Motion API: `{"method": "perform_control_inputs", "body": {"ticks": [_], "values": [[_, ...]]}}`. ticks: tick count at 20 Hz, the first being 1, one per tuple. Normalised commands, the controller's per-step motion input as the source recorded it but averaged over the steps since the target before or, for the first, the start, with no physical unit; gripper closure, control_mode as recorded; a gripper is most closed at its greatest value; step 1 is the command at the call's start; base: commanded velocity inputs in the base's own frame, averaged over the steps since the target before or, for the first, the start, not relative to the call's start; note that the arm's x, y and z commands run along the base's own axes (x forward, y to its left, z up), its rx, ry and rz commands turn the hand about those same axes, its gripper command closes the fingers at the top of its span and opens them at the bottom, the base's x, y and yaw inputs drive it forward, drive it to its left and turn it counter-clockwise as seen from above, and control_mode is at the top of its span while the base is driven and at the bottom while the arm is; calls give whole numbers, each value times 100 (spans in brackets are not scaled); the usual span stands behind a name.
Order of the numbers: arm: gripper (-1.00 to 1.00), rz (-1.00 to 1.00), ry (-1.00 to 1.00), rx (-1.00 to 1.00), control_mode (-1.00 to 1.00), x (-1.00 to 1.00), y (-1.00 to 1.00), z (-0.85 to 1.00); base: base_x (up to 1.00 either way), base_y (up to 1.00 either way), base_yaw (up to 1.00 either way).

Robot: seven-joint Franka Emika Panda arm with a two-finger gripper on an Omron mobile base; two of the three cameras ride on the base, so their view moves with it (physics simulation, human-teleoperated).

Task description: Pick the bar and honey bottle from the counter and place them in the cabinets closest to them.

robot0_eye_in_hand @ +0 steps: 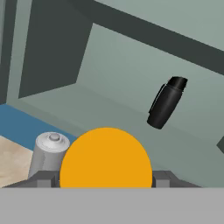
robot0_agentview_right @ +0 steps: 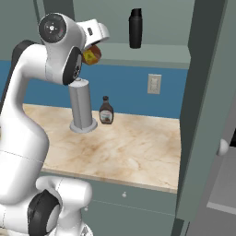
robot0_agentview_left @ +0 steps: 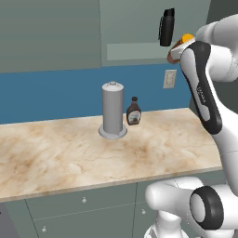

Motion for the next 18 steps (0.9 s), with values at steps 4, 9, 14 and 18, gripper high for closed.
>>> {"method": "perform_control_inputs", "body": {"ticks": [4, 9, 14, 18], "values": [[100, 0, 6, 4, -100, 9, 0, 58, 0, 0, 0], [100, 0, -3, 1, -100, 0, 0, 6, 0, 0, 0], [100, 0, 10, 0, -100, 0, 0, 0, 0, 0, 0], [100, 0, 6, 0, -100, 0, 0, 0, 0, 0, 0]]}}
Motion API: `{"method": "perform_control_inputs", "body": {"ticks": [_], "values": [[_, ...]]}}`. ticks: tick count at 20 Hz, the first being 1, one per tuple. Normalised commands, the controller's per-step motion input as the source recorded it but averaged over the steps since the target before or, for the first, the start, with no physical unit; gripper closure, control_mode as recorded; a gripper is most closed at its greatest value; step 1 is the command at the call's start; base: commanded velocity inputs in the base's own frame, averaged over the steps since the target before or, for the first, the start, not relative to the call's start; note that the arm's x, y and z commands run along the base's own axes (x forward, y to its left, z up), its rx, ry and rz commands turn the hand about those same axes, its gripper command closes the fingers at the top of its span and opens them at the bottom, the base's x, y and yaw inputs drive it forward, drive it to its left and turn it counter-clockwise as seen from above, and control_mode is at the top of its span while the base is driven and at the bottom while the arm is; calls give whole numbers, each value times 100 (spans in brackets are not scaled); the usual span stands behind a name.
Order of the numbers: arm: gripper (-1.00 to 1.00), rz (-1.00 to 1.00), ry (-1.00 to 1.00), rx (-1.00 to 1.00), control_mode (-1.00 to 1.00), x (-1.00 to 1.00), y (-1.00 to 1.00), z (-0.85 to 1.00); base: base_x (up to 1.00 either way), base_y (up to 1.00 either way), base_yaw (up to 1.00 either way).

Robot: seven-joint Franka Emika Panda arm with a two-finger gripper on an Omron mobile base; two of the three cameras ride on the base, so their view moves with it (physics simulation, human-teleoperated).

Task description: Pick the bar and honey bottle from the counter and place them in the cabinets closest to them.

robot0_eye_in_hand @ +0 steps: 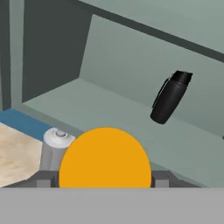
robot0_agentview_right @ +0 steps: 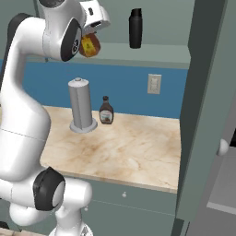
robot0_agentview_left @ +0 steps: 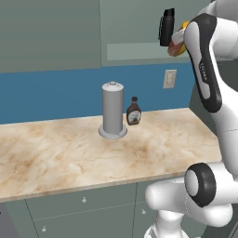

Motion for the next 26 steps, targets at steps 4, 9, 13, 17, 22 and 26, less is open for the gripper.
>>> {"method": "perform_control_inputs", "body": {"ticks": [4, 9, 13, 17, 22, 26], "values": [[100, 0, 0, 0, -100, 1, 0, 0, 0, 0, 0], [100, 0, 0, 0, -100, 8, 0, -2, 0, 0, 0], [100, -1, 0, 0, -100, 19, 5, -4, 0, 0, 0], [100, -2, 0, 0, -100, 25, 7, -8, 0, 0, 0], [100, -2, 0, 0, -100, 24, 7, -17, 0, 0, 0], [100, -4, 0, 0, -100, 37, 6, -2, 0, 0, 0]]}}
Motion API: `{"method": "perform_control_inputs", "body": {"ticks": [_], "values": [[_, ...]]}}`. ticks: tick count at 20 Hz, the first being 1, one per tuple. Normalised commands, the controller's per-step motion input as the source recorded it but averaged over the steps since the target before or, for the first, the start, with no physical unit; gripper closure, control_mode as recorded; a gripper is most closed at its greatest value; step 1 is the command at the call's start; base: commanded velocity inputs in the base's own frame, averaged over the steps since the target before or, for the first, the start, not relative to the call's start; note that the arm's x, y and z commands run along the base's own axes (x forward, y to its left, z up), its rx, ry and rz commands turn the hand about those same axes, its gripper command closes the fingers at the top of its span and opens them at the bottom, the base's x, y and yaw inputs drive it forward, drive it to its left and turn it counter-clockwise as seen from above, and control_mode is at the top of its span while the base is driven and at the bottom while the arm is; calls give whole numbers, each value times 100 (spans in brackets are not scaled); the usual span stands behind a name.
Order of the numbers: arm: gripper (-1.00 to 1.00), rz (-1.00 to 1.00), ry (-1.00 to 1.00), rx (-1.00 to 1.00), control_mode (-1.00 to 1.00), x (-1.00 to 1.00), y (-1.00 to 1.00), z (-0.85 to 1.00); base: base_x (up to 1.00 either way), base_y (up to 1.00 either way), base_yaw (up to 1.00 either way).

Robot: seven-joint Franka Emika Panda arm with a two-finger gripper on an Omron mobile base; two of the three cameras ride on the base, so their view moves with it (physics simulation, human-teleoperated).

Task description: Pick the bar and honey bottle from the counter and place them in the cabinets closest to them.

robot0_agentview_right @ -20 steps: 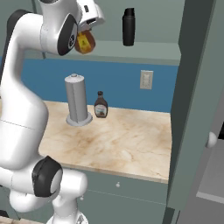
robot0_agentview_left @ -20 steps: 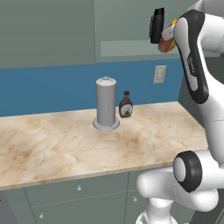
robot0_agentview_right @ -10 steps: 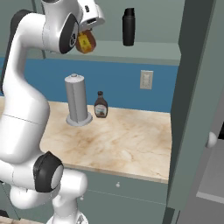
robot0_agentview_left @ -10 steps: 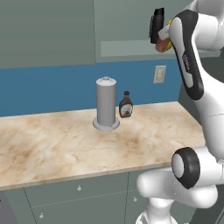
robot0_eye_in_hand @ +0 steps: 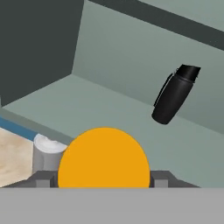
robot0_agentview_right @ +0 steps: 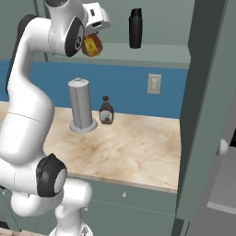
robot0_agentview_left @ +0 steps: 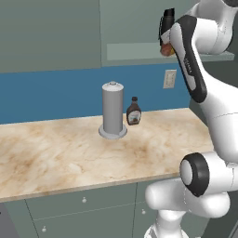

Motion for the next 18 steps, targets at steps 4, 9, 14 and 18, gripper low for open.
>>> {"method": "perform_control_inputs", "body": {"ticks": [4, 9, 14, 18], "values": [[100, -4, 0, 0, -100, 40, 1, 1, 0, 0, 0], [100, -1, 1, 0, -100, 15, 0, 0, 0, 0, 0], [100, 0, 2, 0, -100, 0, 0, 0, 0, 0, 0], [100, 0, 7, 0, -100, 0, 0, 0, 0, 0, 0]]}}
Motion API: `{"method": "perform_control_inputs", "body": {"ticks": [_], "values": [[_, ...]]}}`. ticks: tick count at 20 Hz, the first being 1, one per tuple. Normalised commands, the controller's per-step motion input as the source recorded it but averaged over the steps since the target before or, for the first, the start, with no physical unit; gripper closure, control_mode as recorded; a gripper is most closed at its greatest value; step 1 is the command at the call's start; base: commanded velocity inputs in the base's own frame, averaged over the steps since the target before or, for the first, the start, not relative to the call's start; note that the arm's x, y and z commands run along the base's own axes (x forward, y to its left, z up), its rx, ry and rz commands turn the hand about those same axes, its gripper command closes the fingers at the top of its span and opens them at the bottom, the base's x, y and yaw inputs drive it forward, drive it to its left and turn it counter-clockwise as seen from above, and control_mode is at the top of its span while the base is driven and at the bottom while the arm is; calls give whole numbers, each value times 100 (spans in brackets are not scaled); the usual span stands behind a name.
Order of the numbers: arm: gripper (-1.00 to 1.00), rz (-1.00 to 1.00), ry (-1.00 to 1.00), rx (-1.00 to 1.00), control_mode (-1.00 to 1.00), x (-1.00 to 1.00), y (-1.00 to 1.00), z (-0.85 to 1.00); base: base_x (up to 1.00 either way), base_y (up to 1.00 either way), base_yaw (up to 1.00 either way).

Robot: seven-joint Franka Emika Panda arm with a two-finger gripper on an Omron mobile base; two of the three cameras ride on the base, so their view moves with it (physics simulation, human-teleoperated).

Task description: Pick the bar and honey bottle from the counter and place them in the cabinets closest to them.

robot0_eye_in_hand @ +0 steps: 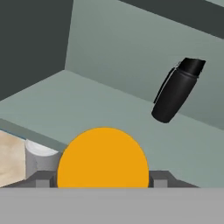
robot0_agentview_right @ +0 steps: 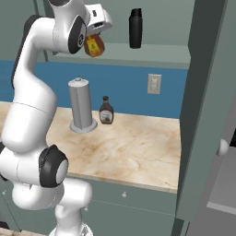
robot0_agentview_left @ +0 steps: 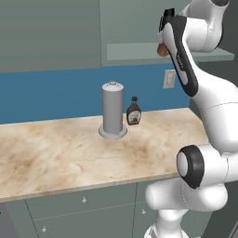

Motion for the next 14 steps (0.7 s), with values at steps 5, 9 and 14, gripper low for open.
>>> {"method": "perform_control_inputs", "body": {"ticks": [5, 9, 14], "values": [[100, 0, 8, 0, -100, 1, 0, 0, 0, 0, 0], [100, 0, 9, 0, -100, 6, 0, 5, 0, 0, 0], [100, 0, 1, 0, -100, 0, 0, 0, 0, 0, 0]]}}
